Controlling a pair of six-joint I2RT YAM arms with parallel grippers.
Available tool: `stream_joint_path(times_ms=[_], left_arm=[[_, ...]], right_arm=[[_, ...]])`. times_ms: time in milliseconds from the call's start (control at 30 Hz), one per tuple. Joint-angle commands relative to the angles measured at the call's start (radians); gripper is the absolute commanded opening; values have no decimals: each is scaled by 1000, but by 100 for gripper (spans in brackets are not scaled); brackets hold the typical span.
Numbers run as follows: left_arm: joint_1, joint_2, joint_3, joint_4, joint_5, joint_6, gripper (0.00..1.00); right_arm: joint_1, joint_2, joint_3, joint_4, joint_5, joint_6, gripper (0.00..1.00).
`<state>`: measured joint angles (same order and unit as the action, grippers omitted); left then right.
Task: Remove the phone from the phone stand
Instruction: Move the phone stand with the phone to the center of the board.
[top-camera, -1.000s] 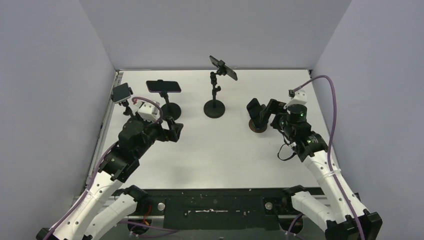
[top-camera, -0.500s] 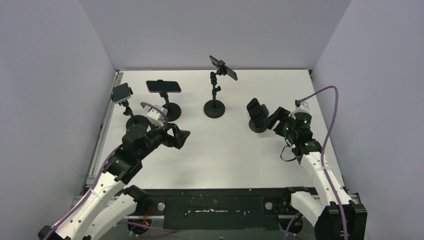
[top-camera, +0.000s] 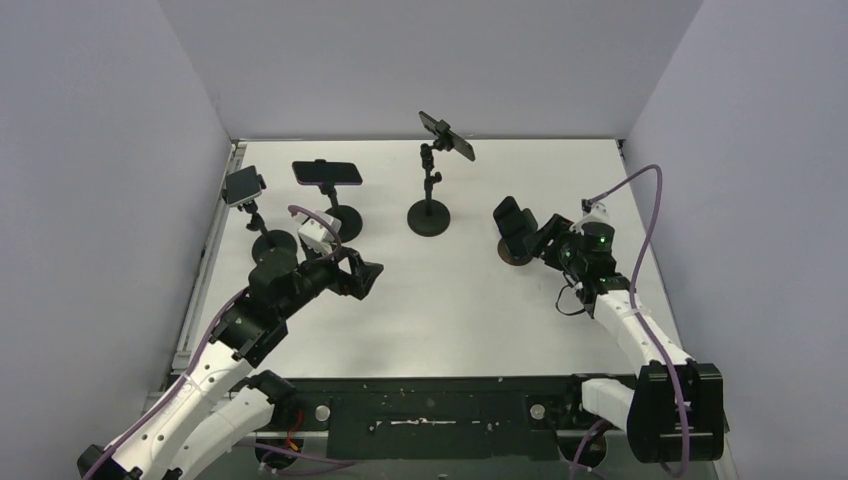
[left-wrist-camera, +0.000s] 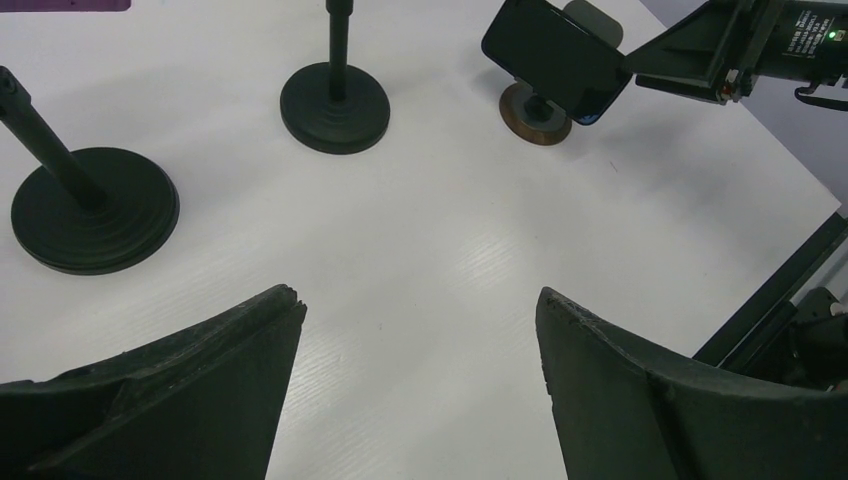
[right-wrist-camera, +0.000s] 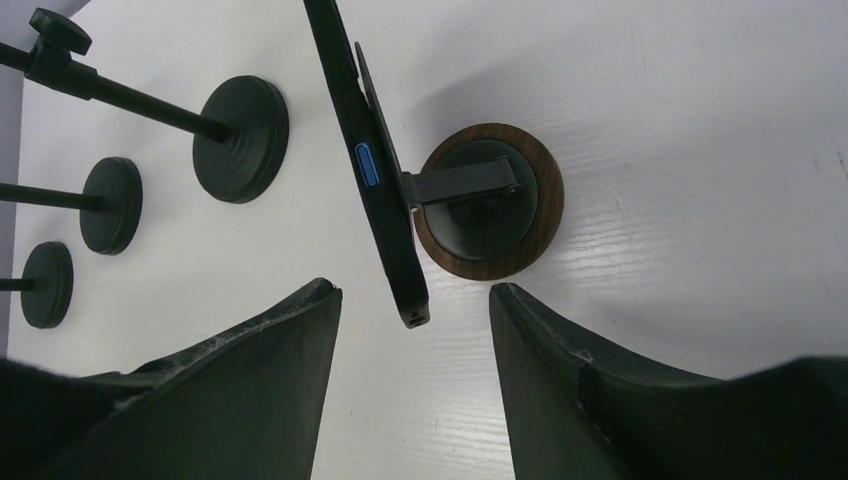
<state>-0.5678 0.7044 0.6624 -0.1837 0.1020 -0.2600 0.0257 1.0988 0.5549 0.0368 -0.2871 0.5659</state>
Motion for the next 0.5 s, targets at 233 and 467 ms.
stream_joint_path(times_ms=[233, 467], left_arm=[[-10, -9, 23, 23, -17, 25, 76], [-11, -7, 22, 23, -20, 28, 76]], right_arm=[[-3, 96, 11, 156, -37, 34, 47], [-3, 122, 4, 182, -39, 22, 41]])
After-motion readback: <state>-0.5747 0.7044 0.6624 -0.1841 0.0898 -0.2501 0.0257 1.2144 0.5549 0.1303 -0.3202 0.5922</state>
